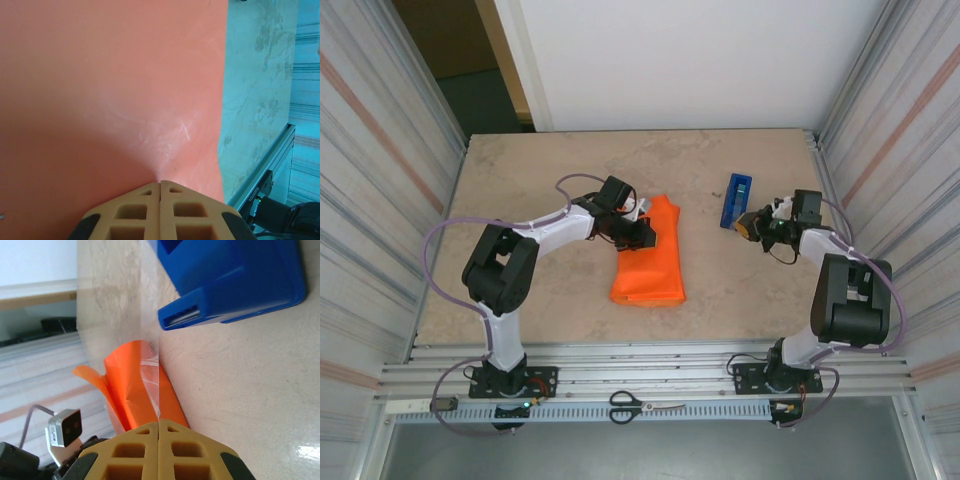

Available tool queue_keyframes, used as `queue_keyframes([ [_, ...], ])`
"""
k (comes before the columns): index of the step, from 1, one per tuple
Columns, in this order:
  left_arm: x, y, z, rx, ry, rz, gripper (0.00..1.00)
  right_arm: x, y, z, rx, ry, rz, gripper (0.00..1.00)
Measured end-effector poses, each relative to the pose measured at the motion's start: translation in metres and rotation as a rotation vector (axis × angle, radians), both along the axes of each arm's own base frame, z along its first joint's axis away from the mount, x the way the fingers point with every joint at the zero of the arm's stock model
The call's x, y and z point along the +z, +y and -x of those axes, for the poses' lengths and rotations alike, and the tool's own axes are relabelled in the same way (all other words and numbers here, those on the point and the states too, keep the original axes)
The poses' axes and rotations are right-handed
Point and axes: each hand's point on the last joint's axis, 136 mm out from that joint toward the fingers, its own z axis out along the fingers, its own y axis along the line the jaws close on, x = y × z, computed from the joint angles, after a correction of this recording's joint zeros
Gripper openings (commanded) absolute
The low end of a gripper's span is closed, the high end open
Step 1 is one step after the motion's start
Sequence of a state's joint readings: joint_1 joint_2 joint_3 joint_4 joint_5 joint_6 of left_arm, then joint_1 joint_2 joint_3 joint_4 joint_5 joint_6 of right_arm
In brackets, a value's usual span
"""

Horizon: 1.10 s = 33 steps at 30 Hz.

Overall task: Wrap the gift box in paper
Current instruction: Tear off the tape with the cutter.

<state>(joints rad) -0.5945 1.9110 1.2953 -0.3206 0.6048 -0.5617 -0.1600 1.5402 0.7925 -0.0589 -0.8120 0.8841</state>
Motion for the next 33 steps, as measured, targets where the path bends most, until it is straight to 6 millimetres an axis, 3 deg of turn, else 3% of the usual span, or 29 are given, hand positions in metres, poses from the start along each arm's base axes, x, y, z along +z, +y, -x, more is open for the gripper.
queue_keyframes([
  [8, 0.000, 0.000, 0.000, 0.000, 0.000, 0.002, 0.00, -0.023, 0.002, 0.006, -0.028, 0.045, -0.038, 0.00],
  [24, 0.000, 0.000, 0.000, -0.001, 0.002, 0.003, 0.00, -0.024, 0.008, 0.005, -0.020, 0.038, -0.036, 0.00],
  [33, 0.000, 0.000, 0.000, -0.001, 0.001, 0.004, 0.00, -0.049, -0.001, 0.003, -0.026, 0.056, 0.008, 0.00],
])
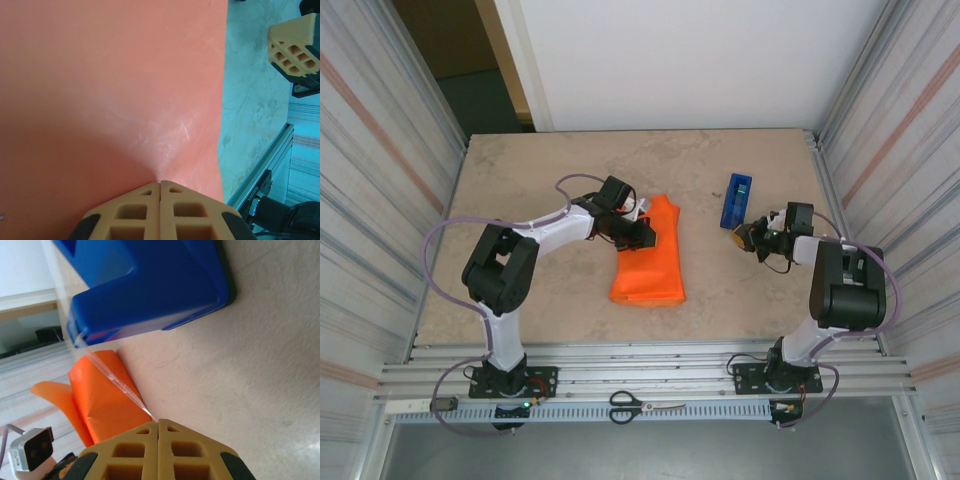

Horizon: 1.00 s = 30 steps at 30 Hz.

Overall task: Wrap the gift box in paper
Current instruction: Tear off the tape with the cutter.

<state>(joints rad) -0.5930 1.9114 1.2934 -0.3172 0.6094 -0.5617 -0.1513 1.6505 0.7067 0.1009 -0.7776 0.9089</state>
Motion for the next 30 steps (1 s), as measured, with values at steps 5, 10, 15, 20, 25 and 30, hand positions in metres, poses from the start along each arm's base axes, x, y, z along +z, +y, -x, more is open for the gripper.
queue_keyframes([
  [5, 0.000, 0.000, 0.000, 0.000, 0.000, 0.000, 0.00, -0.011, -0.009, -0.006, -0.001, 0.005, 0.018, 0.00],
  [10, 0.000, 0.000, 0.000, 0.000, 0.000, 0.000, 0.00, -0.014, -0.014, -0.010, 0.008, -0.001, 0.029, 0.00],
  [15, 0.000, 0.000, 0.000, 0.000, 0.000, 0.000, 0.00, -0.015, -0.018, -0.010, 0.017, 0.003, 0.035, 0.00],
  [20, 0.000, 0.000, 0.000, 0.000, 0.000, 0.000, 0.00, -0.017, -0.020, -0.013, 0.033, 0.013, 0.023, 0.00],
  [25, 0.000, 0.000, 0.000, 0.000, 0.000, 0.000, 0.00, -0.017, -0.019, -0.012, 0.047, 0.021, -0.002, 0.00],
  [30, 0.000, 0.000, 0.000, 0.000, 0.000, 0.000, 0.00, -0.016, -0.020, -0.011, 0.061, 0.031, 0.009, 0.00],
])
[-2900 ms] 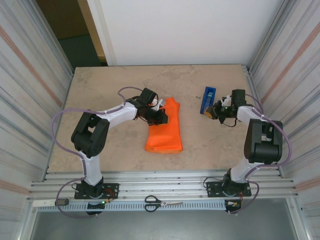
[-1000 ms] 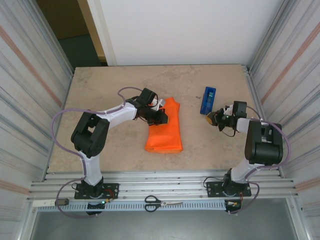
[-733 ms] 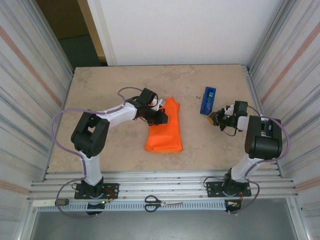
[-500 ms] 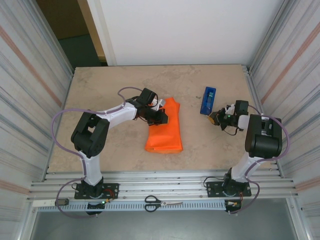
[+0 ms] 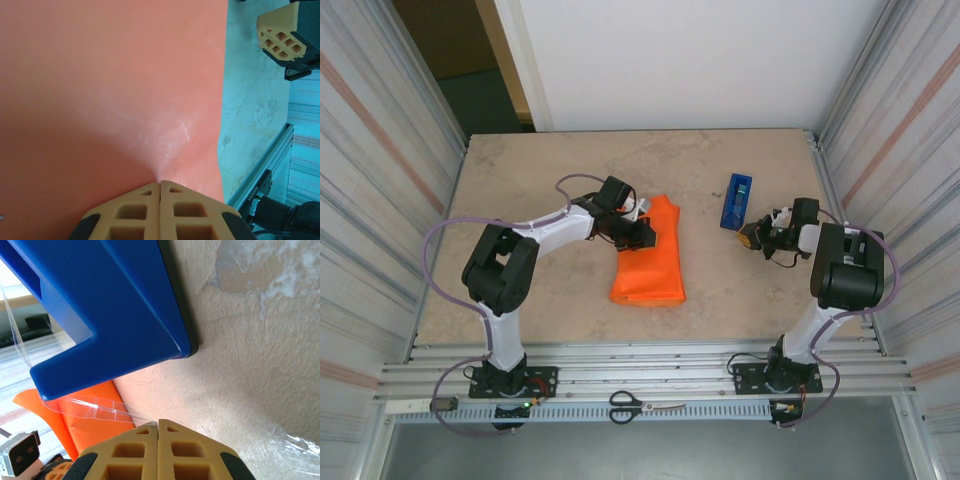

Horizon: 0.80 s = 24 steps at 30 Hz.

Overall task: Wrap the gift box in paper
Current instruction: Tear off the tape with the cutter.

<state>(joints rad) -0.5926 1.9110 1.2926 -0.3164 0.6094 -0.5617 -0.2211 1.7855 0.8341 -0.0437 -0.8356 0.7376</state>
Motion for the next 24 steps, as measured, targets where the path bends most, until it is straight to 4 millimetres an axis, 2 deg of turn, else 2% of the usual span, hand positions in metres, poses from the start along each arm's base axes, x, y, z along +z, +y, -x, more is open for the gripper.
queue_keyframes([
  [8, 0.000, 0.000, 0.000, 0.000, 0.000, 0.001, 0.00, -0.001, -0.003, 0.002, 0.005, 0.011, -0.001, 0.00],
  [12, 0.000, 0.000, 0.000, 0.000, -0.001, 0.001, 0.00, -0.015, -0.005, 0.015, -0.003, 0.092, -0.008, 0.00],
  [16, -0.001, 0.000, 0.000, 0.000, -0.001, 0.001, 0.00, -0.015, -0.003, 0.022, 0.008, 0.116, -0.017, 0.00],
  [19, -0.001, 0.000, 0.000, 0.000, -0.001, 0.001, 0.00, 0.001, 0.002, 0.028, 0.042, 0.090, -0.003, 0.00],
  [24, 0.000, 0.000, 0.000, -0.001, 0.000, 0.004, 0.00, 0.058, 0.024, 0.047, 0.158, -0.034, 0.018, 0.00],
])
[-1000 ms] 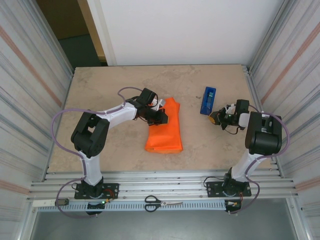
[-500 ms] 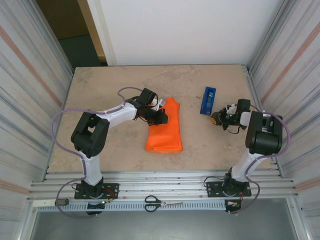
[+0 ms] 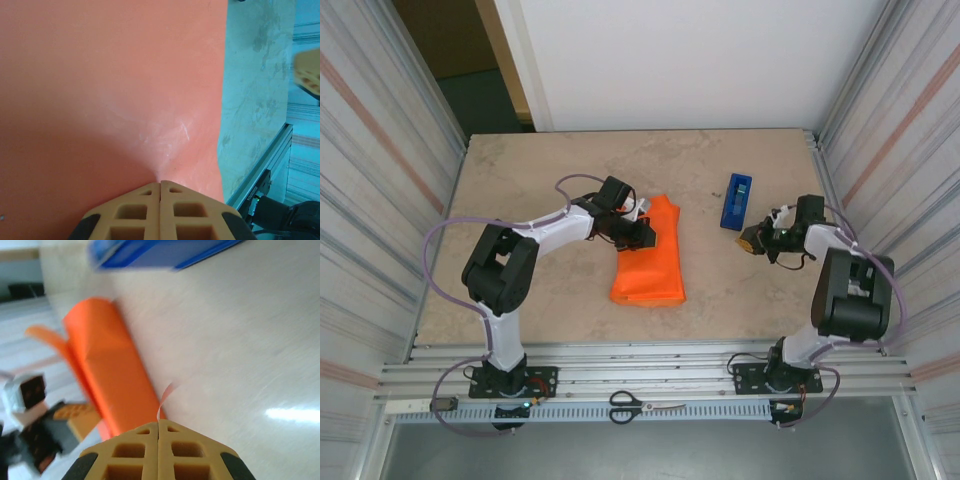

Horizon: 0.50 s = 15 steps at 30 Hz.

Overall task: Wrap the gift box in paper
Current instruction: Tear off the tape with the cutter, then stick the wrapping paper to the gift box.

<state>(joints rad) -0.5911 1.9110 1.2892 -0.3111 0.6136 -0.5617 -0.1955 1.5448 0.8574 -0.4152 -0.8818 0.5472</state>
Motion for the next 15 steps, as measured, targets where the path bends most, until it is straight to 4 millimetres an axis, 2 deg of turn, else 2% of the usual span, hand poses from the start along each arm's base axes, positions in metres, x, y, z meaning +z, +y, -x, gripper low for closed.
queue_keyframes([
  [5, 0.000, 0.000, 0.000, 0.000, -0.002, 0.001, 0.00, 0.051, 0.039, 0.007, 0.189, -0.098, 0.009, 0.00],
  [9, 0.000, 0.000, 0.000, 0.000, -0.002, 0.001, 0.00, 0.083, 0.089, 0.009, 0.385, -0.165, 0.015, 0.00],
  [12, 0.000, 0.000, 0.000, 0.000, -0.004, 0.003, 0.00, 0.094, 0.128, 0.014, 0.525, -0.187, 0.001, 0.00],
  [15, 0.000, 0.000, 0.000, 0.001, -0.007, 0.005, 0.00, 0.089, 0.156, 0.022, 0.630, -0.167, -0.006, 0.00],
])
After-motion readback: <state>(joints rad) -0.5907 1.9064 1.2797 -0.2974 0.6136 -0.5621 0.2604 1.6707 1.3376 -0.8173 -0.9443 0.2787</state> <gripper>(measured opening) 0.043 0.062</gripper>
